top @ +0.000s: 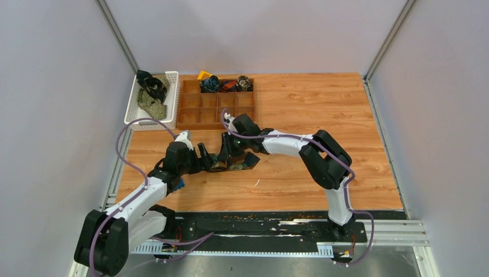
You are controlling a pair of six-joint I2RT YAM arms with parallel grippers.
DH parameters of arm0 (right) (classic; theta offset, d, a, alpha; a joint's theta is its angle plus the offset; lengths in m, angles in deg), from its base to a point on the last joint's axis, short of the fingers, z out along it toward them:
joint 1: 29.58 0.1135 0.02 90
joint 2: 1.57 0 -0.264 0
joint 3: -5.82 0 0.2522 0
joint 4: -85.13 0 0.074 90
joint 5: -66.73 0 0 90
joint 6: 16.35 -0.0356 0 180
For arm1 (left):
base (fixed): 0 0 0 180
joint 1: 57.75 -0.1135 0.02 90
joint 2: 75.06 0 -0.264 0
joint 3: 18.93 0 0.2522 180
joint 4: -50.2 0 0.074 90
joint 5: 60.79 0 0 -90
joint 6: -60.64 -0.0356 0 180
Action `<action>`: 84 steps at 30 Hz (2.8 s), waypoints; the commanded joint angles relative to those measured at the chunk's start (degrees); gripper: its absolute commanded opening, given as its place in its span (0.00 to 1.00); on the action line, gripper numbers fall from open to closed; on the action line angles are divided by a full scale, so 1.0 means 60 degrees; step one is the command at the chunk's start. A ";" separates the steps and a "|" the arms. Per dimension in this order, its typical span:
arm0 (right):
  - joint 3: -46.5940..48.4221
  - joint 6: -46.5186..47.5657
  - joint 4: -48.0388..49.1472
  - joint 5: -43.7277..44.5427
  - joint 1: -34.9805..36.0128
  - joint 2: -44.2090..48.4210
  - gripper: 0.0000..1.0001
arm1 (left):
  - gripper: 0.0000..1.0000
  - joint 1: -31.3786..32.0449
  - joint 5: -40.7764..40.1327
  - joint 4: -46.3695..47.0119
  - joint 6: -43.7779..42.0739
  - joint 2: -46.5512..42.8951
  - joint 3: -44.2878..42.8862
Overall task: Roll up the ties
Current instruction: Roll the tie at the center of the board.
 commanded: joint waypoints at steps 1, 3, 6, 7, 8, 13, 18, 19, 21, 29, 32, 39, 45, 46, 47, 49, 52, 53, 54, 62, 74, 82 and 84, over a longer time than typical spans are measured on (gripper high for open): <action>-0.0278 0.0217 -0.0031 0.0072 0.0005 0.0269 0.23 | 0.88 -0.0214 0.0982 0.1339 0.0181 0.0374 0.0125; -0.0332 0.0212 0.0004 0.0072 0.0010 0.0282 0.22 | 0.88 -0.0262 0.1128 0.1557 0.0220 0.0525 0.0175; -0.0406 0.0198 0.0049 0.0056 -0.0001 0.0270 0.22 | 0.87 -0.0294 0.1189 0.1707 0.0223 0.0693 0.0181; -0.0421 0.0197 0.0051 0.0057 0.0007 0.0268 0.22 | 0.87 -0.0306 0.1193 0.1747 0.0220 0.0750 0.0182; -0.0439 0.0198 0.0046 0.0057 -0.0010 0.0269 0.22 | 0.86 -0.0311 0.1199 0.1796 0.0220 0.0812 0.0196; -0.0485 0.0198 0.0047 0.0042 -0.0015 0.0239 0.21 | 0.82 -0.0390 0.1290 0.2194 0.0334 0.1258 0.0289; -0.0607 0.0216 0.0049 0.0039 -0.0034 0.0242 0.21 | 0.75 -0.0458 0.1353 0.2723 0.0468 0.1917 0.0316; -0.0633 0.0215 0.0042 0.0042 -0.0050 0.0253 0.21 | 0.74 -0.0458 0.1405 0.2869 0.0509 0.2051 0.0330; -0.0663 0.0226 0.0046 0.0042 -0.0053 0.0282 0.21 | 0.72 -0.0458 0.1537 0.3179 0.0610 0.2359 0.0342; -0.0722 0.0289 -0.0071 0.0055 -0.0095 0.0422 0.20 | 0.59 -0.0459 0.2003 0.3607 0.0731 0.3192 0.0310; -0.0727 0.0310 -0.0133 0.0044 -0.0126 0.0623 0.20 | 0.57 -0.0458 0.1965 0.3334 0.0628 0.3098 0.0301; -0.0791 0.0557 -0.0589 0.0188 -0.0328 0.1616 0.22 | 0.48 -0.0451 0.1550 0.2055 0.0107 0.2421 0.0221; -0.1089 0.0951 -0.1085 0.0590 -0.0623 0.2599 0.23 | 0.47 -0.0432 0.1186 0.1147 -0.0198 0.1937 0.0013; -0.1176 0.1008 -0.1130 0.0655 -0.0676 0.2739 0.23 | 0.47 -0.0409 0.1101 0.1013 -0.0237 0.1870 -0.0013; -0.1253 0.1071 -0.1164 0.0701 -0.0734 0.2871 0.23 | 0.47 -0.0382 0.1035 0.0946 -0.0259 0.1816 -0.0030; -0.1443 0.1179 -0.1186 0.0800 -0.0833 0.3131 0.23 | 0.46 -0.0215 0.0761 0.0704 -0.0315 0.1757 -0.0173; -0.1678 0.1374 -0.1309 0.1008 -0.0918 0.3471 0.25 | 0.45 0.0172 0.0124 0.0057 -0.0436 0.1679 -0.0452; -0.1761 0.1442 -0.1320 0.1090 -0.0931 0.3557 0.27 | 0.45 0.0315 -0.0114 -0.0131 -0.0487 0.1655 -0.0557; -0.1839 0.1495 -0.1314 0.1179 -0.0951 0.3632 0.29 | 0.45 0.0430 -0.0355 -0.0323 -0.0519 0.1628 -0.0672; -0.2401 0.1644 -0.1137 0.1068 -0.1359 0.3944 0.42 | 0.45 0.1327 -0.2153 -0.1673 -0.0862 0.1711 -0.1569; -0.2780 0.1662 -0.0998 0.0762 -0.1890 0.4097 0.46 | 0.47 0.2474 -0.4380 -0.2927 -0.1131 0.2707 -0.2738; -0.3016 0.1618 -0.0854 0.0572 -0.2170 0.4249 0.51 | 0.48 0.3485 -0.6250 -0.4079 -0.0905 0.3682 -0.3751; -0.3055 0.1617 -0.0838 0.0561 -0.2221 0.4267 0.52 | 0.48 0.3671 -0.6513 -0.4188 -0.0890 0.3871 -0.3909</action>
